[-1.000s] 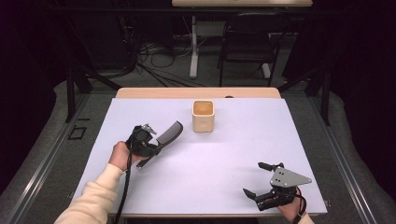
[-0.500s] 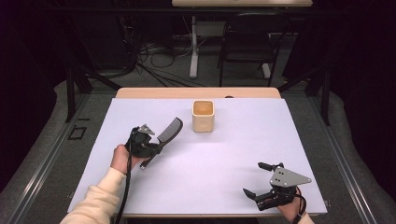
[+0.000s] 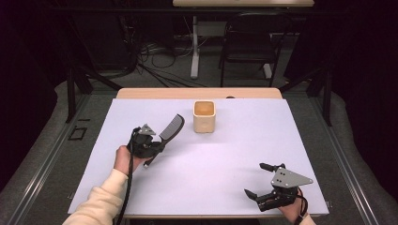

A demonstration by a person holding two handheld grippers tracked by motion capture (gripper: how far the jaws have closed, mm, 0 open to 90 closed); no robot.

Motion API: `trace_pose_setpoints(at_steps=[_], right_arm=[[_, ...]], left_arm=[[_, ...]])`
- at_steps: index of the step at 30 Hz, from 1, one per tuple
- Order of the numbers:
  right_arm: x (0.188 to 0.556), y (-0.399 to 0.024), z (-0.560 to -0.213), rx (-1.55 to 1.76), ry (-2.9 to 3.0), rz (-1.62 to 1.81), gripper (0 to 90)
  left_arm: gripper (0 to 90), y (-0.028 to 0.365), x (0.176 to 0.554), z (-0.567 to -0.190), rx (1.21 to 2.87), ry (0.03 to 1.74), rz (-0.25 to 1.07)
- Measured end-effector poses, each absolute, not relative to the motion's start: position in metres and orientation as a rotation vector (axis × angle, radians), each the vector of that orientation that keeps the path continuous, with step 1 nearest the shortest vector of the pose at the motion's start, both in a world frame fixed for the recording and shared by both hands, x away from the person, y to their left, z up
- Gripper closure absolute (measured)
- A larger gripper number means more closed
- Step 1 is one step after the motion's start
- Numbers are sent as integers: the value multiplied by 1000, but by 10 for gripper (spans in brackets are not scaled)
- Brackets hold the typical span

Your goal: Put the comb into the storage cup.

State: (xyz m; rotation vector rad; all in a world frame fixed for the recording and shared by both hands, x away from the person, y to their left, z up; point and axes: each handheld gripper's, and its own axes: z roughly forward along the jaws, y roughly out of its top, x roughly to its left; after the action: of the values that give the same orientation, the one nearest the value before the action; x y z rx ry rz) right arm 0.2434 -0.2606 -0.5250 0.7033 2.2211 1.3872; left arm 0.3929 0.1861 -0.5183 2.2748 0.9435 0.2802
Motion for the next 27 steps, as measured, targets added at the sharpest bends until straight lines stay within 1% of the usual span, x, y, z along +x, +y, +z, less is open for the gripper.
trace_pose_setpoints(at_steps=[13,27], right_arm=[[245,-260,-525,717,2224,1381,0],[245,-260,-526,721,2223,1382,0]], left_arm=[[724,185,396,-518,2236,957,321],[724,181,403,-518,2204,974,333]])
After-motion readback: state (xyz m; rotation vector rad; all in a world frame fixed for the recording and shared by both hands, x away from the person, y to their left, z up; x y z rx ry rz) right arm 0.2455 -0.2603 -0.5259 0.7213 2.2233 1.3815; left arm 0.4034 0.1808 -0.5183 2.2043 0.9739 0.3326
